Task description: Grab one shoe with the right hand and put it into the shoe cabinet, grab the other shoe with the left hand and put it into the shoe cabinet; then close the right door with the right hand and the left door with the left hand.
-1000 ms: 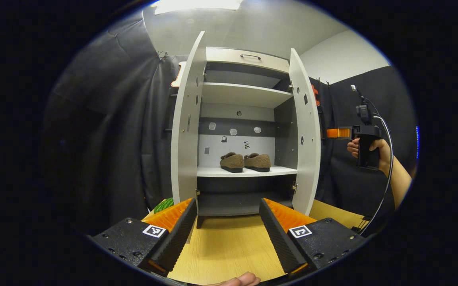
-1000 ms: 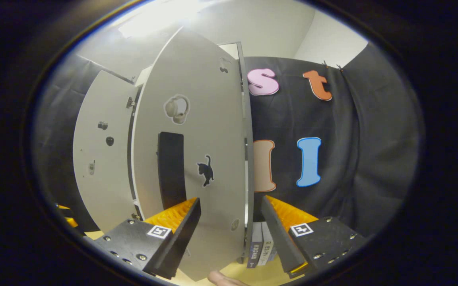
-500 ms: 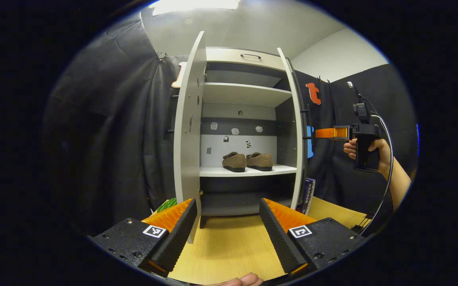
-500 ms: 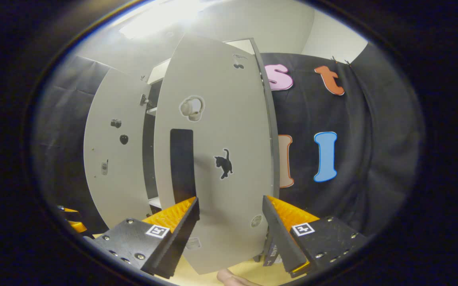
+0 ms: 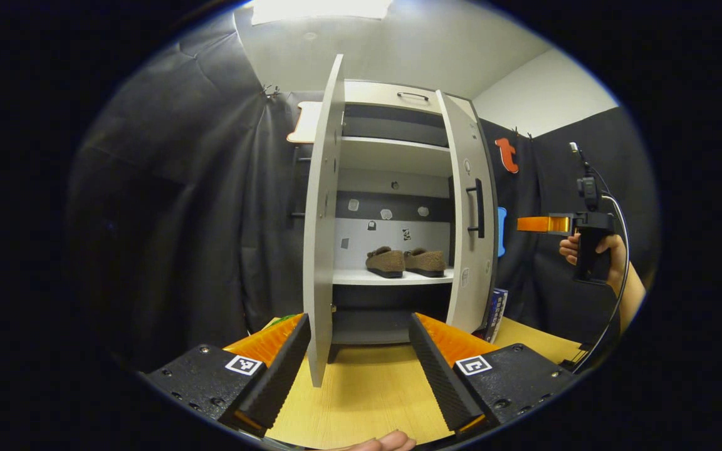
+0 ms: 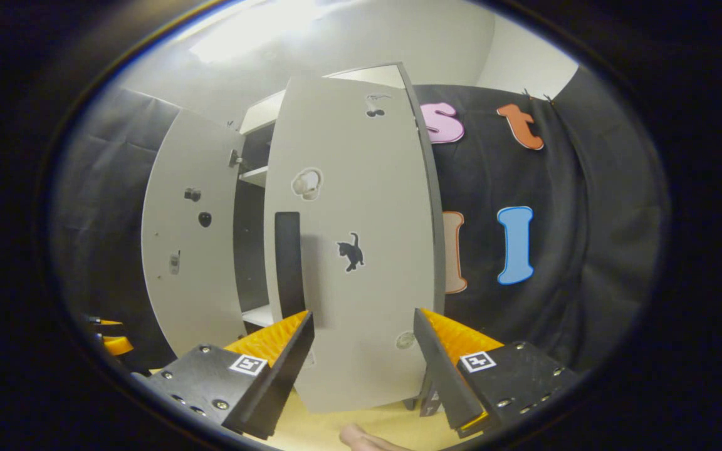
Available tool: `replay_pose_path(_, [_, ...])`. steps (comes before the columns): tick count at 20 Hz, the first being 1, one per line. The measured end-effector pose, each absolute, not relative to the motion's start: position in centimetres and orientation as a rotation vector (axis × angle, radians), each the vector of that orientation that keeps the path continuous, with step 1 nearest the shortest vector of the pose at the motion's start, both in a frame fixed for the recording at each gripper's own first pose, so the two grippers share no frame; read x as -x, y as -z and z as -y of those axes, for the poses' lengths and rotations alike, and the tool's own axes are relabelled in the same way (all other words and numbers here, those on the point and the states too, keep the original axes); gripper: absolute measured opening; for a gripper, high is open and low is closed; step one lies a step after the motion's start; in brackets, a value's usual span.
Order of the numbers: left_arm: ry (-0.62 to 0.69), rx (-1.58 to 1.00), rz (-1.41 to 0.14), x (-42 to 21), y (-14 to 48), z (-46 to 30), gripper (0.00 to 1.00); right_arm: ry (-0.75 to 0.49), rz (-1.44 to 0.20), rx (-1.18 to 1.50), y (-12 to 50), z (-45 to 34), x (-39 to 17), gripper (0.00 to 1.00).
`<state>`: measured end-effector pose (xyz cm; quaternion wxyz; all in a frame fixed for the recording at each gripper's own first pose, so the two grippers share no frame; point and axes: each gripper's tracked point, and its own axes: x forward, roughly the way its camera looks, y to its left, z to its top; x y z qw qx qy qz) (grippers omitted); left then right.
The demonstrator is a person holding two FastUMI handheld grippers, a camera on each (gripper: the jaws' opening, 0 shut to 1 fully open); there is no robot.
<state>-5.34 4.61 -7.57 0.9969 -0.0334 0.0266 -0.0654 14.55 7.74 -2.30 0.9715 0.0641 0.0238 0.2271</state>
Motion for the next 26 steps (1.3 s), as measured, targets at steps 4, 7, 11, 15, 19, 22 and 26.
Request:
replay_pose_path(4, [0.108, 0.066, -0.059, 4.9, 7.7, -6.8, 0.96, -0.461, -0.053, -0.125, 3.1, -7.2, -12.8, 0.96])
replay_pose_path(7, [0.078, 0.084, -0.068, 4.2, 7.5, -9.1, 0.96, -0.466, -0.033, -0.142, 3.0, -7.0, -11.0, 0.96])
replay_pose_path(11, [0.043, 0.092, -0.041, 2.1, 5.5, -12.8, 0.96, -0.481, -0.067, -0.160, 3.3, -7.6, -8.4, 0.96])
replay_pose_path(15, [0.036, 0.085, -0.019, -1.0, 4.3, -16.9, 0.94, -0.492, -0.037, -0.180, 2.3, -7.9, -4.9, 0.96])
replay_pose_path(19, [0.026, 0.129, -0.045, -5.3, 3.8, -21.3, 0.96, -0.439, -0.005, -0.133, 2.5, -7.0, -1.6, 0.96])
replay_pose_path(22, [0.058, 0.149, -0.026, -8.3, 2.4, -23.4, 0.93, -0.367, -0.013, -0.105, 3.6, -5.7, 0.4, 0.94])
replay_pose_path(26, [0.094, 0.187, -0.023, -11.4, 0.7, -24.6, 0.96, -0.382, -0.013, -0.067, 4.7, -5.5, 3.4, 0.96])
